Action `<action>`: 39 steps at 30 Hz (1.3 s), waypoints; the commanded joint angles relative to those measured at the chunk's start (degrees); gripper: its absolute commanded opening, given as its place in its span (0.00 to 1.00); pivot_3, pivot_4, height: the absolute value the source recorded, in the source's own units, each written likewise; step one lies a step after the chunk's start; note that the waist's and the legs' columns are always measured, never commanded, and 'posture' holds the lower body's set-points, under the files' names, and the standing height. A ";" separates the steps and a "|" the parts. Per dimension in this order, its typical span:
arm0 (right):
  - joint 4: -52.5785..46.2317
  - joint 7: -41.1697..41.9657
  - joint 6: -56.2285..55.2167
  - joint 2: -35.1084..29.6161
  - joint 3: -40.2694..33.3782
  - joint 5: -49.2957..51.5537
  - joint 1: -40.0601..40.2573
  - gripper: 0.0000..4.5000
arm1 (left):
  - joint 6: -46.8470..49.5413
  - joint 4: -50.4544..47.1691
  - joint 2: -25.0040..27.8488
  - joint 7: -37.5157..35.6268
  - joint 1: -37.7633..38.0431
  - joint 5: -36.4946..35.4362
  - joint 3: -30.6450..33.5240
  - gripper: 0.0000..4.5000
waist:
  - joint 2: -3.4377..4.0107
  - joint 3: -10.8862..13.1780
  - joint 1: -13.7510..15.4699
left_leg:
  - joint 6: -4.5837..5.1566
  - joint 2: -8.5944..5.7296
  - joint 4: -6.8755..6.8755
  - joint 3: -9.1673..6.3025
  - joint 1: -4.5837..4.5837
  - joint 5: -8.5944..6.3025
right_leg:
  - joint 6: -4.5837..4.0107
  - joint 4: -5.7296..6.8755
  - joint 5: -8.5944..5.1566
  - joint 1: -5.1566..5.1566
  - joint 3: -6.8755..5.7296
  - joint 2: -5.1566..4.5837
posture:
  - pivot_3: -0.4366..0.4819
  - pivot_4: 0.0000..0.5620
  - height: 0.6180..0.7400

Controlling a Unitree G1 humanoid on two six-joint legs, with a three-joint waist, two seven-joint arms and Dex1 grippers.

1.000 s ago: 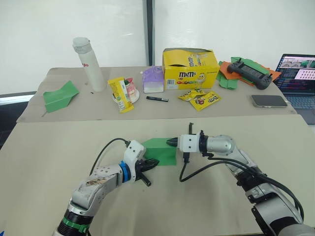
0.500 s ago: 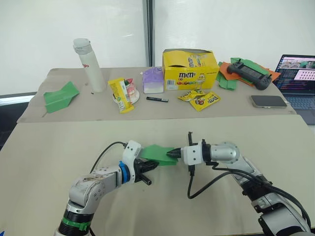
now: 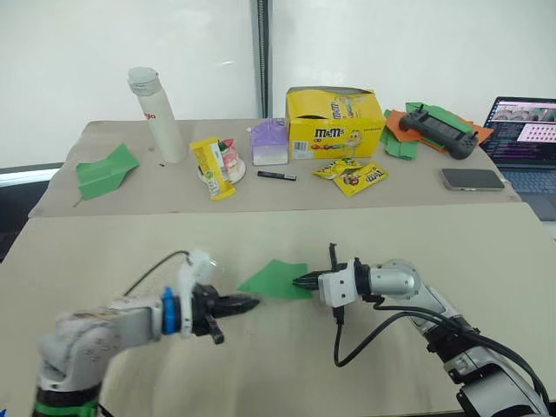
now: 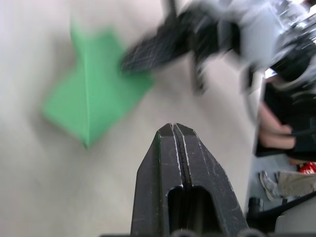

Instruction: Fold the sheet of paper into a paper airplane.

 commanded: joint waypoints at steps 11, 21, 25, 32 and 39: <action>-3.31 -3.73 -0.13 -0.97 2.65 -6.18 4.82 0.00 | -34.10 17.09 4.13 -3.59 -6.83 30.26 -15.22 0.00 | -0.10 -0.07 0.00 | -0.04 -0.02 -0.06 0.02 0.02 -0.01 | -0.03 -0.01 0.00 -0.04 0.03 0.04 | 0.48 0.27 1.00; -6.17 -5.91 1.40 -1.64 2.21 -7.36 7.99 0.00 | -54.39 22.15 6.06 -19.34 -7.69 39.85 -26.68 0.00 | -0.14 -0.06 0.14 | -0.05 0.06 -0.26 0.05 0.00 -0.04 | -0.08 -0.12 -0.06 -0.07 0.04 0.01 | 0.48 0.27 1.00; -7.44 -6.56 2.27 -1.72 2.23 -7.67 9.21 0.00 | -55.69 25.33 5.80 -21.94 -8.57 39.02 -24.13 0.00 | -0.14 -0.06 0.12 | -0.04 0.08 -0.26 0.05 0.01 -0.04 | -0.06 -0.08 -0.07 -0.07 0.02 0.05 | 0.48 0.27 1.00; -7.83 -7.02 3.20 -1.44 2.31 -7.94 9.39 0.00 | -57.73 28.75 6.73 -28.51 -9.72 37.39 -22.02 0.00 | -0.14 -0.06 0.06 | -0.04 0.08 -0.26 0.05 0.01 -0.04 | -0.06 -0.06 -0.07 -0.08 0.00 0.07 | 0.48 0.27 1.00; -7.74 -7.33 3.41 -1.16 2.48 -8.02 9.06 0.00 | -58.93 27.90 4.23 -32.55 -10.44 39.18 -26.49 0.00 | -0.14 -0.06 -0.01 | -0.03 0.11 -0.25 0.05 0.03 -0.04 | -0.05 -0.05 -0.08 -0.07 0.00 0.10 | 0.48 0.27 1.00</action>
